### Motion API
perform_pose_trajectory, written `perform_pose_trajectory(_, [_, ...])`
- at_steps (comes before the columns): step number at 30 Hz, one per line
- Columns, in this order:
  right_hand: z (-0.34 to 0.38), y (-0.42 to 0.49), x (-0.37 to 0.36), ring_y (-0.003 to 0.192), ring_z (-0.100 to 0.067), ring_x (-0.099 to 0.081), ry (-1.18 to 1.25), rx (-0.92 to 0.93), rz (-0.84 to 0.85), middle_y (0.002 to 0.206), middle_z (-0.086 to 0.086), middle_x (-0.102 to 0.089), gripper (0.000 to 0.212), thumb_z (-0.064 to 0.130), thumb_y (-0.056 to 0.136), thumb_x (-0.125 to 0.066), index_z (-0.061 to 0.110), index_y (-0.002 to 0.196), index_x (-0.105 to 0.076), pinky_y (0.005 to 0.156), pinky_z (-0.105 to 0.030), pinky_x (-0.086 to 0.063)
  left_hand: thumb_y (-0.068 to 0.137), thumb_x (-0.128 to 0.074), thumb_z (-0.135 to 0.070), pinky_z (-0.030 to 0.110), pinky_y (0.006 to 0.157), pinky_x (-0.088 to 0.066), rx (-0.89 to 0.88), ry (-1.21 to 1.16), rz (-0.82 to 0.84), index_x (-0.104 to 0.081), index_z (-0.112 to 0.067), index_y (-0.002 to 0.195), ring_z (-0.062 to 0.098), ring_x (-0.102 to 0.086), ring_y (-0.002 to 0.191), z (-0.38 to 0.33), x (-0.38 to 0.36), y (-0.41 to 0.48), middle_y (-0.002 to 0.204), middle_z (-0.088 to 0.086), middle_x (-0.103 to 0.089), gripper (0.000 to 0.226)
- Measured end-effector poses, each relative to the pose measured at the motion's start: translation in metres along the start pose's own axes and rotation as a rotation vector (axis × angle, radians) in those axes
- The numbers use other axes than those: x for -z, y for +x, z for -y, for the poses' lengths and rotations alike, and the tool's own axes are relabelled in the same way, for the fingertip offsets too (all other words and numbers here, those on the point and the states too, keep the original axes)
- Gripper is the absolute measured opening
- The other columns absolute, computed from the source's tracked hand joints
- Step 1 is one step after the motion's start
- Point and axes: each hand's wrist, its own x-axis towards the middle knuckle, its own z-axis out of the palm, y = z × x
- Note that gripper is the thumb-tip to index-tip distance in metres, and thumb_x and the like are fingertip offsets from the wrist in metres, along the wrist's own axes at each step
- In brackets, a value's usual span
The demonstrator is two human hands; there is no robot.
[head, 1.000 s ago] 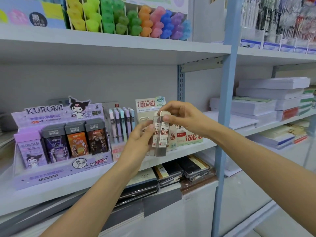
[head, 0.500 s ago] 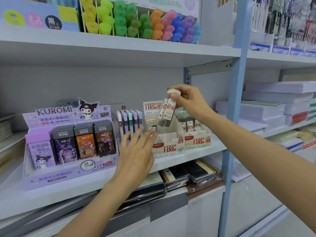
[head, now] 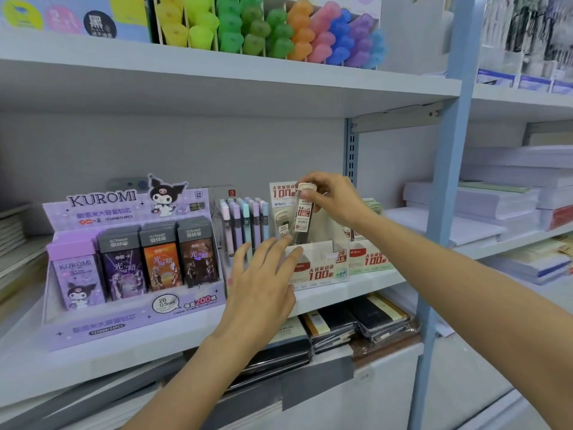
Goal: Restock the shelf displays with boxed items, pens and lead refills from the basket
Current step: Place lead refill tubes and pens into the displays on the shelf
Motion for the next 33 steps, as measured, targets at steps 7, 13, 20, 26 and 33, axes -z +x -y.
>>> perform_pose_trajectory(7, [0.008, 0.005, 0.01, 0.089, -0.015, -0.067, 0.174, 0.07, 0.062, 0.099, -0.006, -0.068, 0.014, 0.015, 0.095, -0.059, 0.011, 0.108, -0.064, 0.07, -0.024, -0.056, 0.079, -0.069, -0.021, 0.054, 0.111, -0.028, -0.003, 0.011, -0.032, -0.054, -0.019, 0.135, 0.026, -0.045, 0.133, 0.003, -0.003, -0.001, 0.145, 0.006, -0.048, 0.058])
perform_pose_trajectory(13, [0.006, -0.006, -0.012, 0.09, -0.014, -0.066, 0.064, 0.075, 0.116, 0.104, -0.004, -0.065, 0.02, 0.015, 0.095, -0.06, 0.01, 0.113, -0.064, 0.073, -0.023, -0.057, 0.079, -0.07, -0.021, 0.054, 0.111, -0.027, 0.009, 0.029, -0.029, -0.054, -0.019, 0.136, 0.027, -0.045, 0.133, 0.001, -0.003, -0.002, 0.144, 0.007, -0.048, 0.059])
perform_pose_trajectory(20, [0.012, 0.0, -0.019, 0.073, -0.004, -0.066, 0.042, 0.043, 0.184, 0.097, 0.008, -0.064, 0.025, 0.017, 0.088, -0.068, 0.013, 0.113, -0.068, 0.066, -0.018, -0.054, 0.079, -0.07, -0.018, 0.056, 0.113, -0.026, 0.006, 0.033, -0.03, -0.051, -0.02, 0.139, 0.028, -0.042, 0.135, 0.003, -0.003, -0.004, 0.147, 0.008, -0.045, 0.063])
perform_pose_trajectory(26, [0.008, -0.004, -0.027, 0.086, -0.008, -0.058, -0.096, 0.041, 0.075, 0.1, 0.005, -0.061, 0.02, 0.017, 0.084, -0.073, 0.016, 0.104, -0.07, 0.079, -0.024, -0.052, 0.078, -0.071, -0.021, 0.055, 0.113, -0.026, 0.013, 0.055, -0.009, -0.05, -0.02, 0.14, 0.028, -0.043, 0.134, 0.002, -0.004, -0.003, 0.147, 0.008, -0.045, 0.065])
perform_pose_trajectory(33, [0.009, -0.02, -0.03, 0.117, -0.013, -0.045, -0.305, 0.119, 0.129, 0.125, 0.0, -0.047, 0.037, 0.026, 0.096, -0.056, 0.02, 0.133, -0.058, 0.102, -0.029, -0.039, 0.084, -0.064, -0.025, 0.053, 0.116, -0.017, 0.007, 0.073, 0.026, -0.042, -0.022, 0.146, 0.027, -0.035, 0.139, 0.001, -0.007, -0.002, 0.151, 0.008, -0.038, 0.066])
